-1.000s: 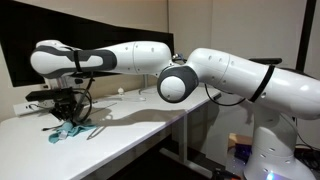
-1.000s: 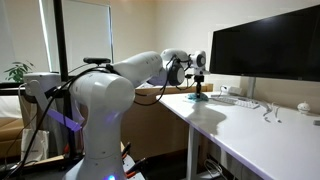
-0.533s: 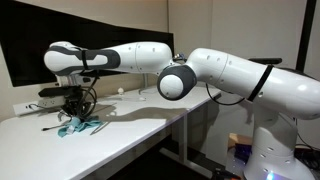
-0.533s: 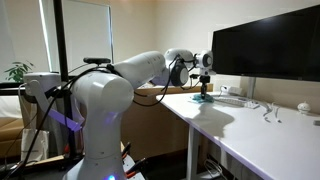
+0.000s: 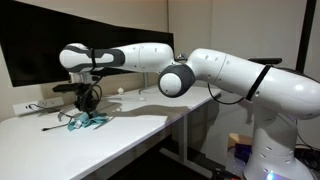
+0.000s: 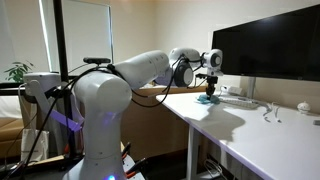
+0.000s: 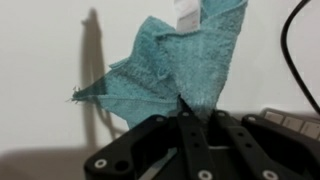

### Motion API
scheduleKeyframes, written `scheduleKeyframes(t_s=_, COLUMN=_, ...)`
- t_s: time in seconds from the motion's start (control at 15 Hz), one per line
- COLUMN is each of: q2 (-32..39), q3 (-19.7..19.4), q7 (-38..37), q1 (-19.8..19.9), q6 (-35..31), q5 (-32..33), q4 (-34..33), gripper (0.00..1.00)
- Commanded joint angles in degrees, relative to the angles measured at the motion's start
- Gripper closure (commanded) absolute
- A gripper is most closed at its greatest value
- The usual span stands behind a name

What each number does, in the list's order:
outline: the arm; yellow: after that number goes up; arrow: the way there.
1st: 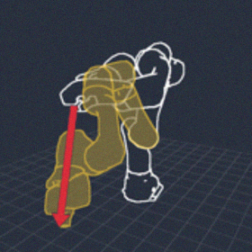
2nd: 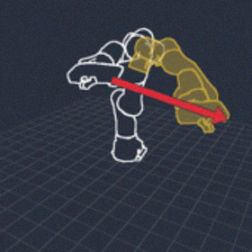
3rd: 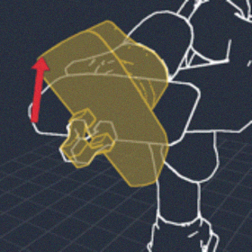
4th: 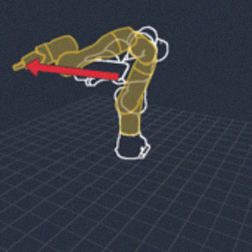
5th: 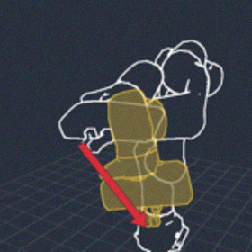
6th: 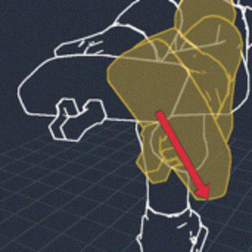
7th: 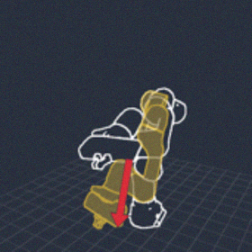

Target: Use the blue towel to wipe the desk

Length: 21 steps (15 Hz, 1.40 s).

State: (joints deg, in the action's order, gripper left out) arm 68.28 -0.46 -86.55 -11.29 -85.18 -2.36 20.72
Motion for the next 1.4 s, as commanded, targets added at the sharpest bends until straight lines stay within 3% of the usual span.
scheduleKeyframes(t_s=0.0, q2=-1.14, q3=1.14, q7=-3.47, q1=1.5, q6=2.01, q5=-1.77, q4=1.75, gripper=0.93)
scheduleKeyframes(t_s=0.6, q2=-1.9, q3=0.56, q7=-11.88, q1=1.48, q6=2.94, q5=-1.36, q4=1.53, gripper=0.93)
scheduleKeyframes(t_s=1.33, q2=-1.36, q3=-0.05, q7=-22.74, q1=5.54, q6=3.51, q5=-1.61, q4=-0.04, gripper=0.93)
